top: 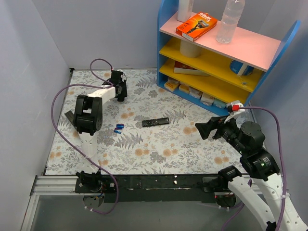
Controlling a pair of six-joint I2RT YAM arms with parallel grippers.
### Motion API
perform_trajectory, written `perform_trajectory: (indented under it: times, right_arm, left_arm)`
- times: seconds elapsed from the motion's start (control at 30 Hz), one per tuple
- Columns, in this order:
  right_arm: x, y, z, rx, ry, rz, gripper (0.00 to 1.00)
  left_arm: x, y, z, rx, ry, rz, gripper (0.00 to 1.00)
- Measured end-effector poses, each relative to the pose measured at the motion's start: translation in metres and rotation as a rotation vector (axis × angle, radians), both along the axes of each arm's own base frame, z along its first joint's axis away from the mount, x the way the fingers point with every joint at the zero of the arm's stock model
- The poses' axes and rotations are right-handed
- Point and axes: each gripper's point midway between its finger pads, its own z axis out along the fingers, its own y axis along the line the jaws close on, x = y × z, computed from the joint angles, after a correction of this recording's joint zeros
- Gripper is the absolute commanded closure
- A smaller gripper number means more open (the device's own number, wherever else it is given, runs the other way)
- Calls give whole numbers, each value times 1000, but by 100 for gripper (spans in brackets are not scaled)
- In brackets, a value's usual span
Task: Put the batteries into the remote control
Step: Pick up the remote control from the center of the board, then adjust the remote control.
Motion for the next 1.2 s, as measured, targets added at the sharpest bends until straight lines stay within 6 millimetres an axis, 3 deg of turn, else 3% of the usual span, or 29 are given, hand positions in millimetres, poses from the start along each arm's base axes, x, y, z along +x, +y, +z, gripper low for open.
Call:
perform_trajectory:
  times: [0.2, 0.4, 0.57, 0.73, 0.83, 1.2]
  right_arm:
    - [3, 10, -40, -85, 162, 54, 2]
    - [0, 24, -67, -145, 267, 155, 2]
    - [-2, 36, -78, -159, 315, 236, 2]
    - [2, 47, -69, -111, 304, 263, 2]
    - [9, 57, -58, -41, 302, 268, 2]
    - [24, 100, -8, 326, 296, 345, 2]
  left_arm:
    - [-33, -1, 2, -36, 75, 4, 95]
    - [-76, -15, 8, -151, 166, 1, 99]
    - [-99, -34, 45, -293, 152, -15, 100]
    - [-111, -58, 105, -485, 40, -52, 100]
    - [-129, -74, 139, -617, -23, -88, 100]
    - [-215, -144, 205, -1007, -88, -256, 100]
